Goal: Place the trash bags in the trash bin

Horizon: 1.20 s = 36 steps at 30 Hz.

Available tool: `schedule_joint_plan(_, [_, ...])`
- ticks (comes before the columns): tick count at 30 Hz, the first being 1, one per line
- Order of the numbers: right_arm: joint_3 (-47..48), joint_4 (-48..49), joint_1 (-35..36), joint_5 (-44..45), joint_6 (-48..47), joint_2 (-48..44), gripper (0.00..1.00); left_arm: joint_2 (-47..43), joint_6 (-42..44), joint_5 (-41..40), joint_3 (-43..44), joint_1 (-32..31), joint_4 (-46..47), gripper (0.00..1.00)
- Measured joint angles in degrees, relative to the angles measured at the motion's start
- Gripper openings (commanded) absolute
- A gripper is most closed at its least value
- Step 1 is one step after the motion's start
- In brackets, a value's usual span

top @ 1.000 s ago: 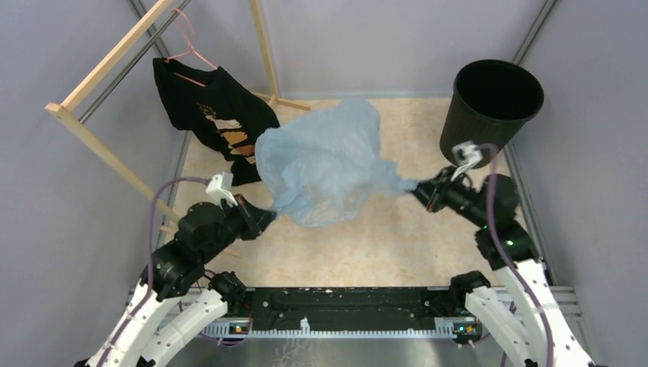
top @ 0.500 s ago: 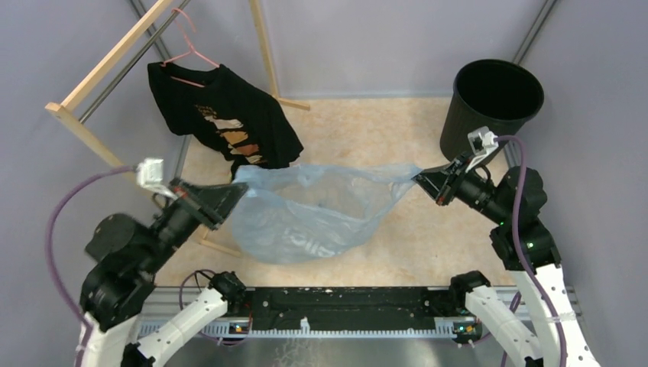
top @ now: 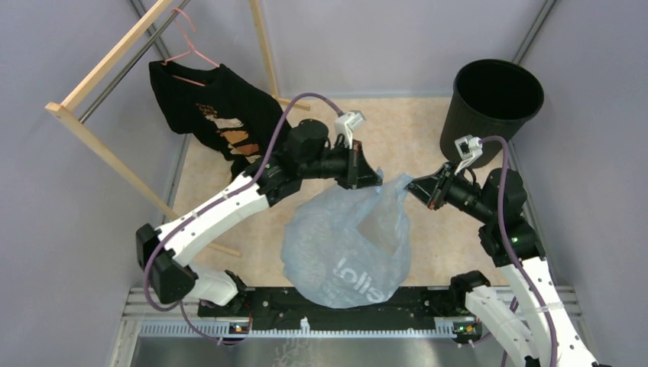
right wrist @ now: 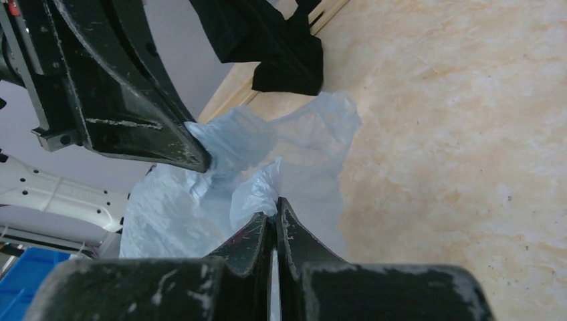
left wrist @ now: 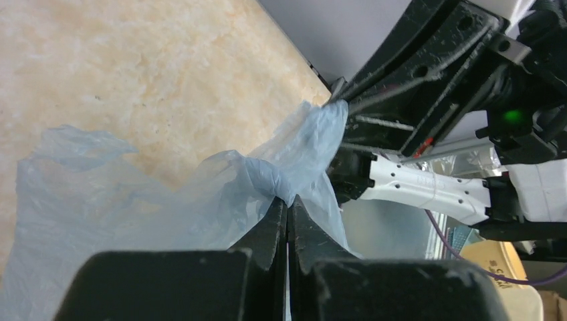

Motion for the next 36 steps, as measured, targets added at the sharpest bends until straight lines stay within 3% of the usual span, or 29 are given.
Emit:
schedule_joint_plan(9, [-1.7, 3.3, 0.0, 0.9, 0.5, 1.3, 0.02, 7.5, 8.4, 1.3, 4.7, -0.4, 3.3, 0.00])
schedule_joint_plan(22, [-7.5, 14.3, 0.0, -2.5, 4.7, 4.0, 0.14, 6.7, 13.8, 5.0, -6.0, 2.8, 11.6, 0.00])
schedule_joint_plan(30, [-8.0, 21.0, 2.9, -5.0, 6.9, 13.3, 0.20, 5.7, 14.3, 4.7, -7.0, 4.3, 13.1, 0.00])
schedule_joint_plan(31, [-8.0, 21.5, 3.8, -4.9, 6.9, 14.2, 0.22, 5.2, 14.2, 4.7, -7.4, 5.1, 13.4, 0.00])
schedule_joint_plan(36, [-7.6, 22.0, 8.8, -2.3, 6.2, 17.8, 0.52, 3.6, 14.1, 4.9, -7.9, 7.7, 14.5, 0.00])
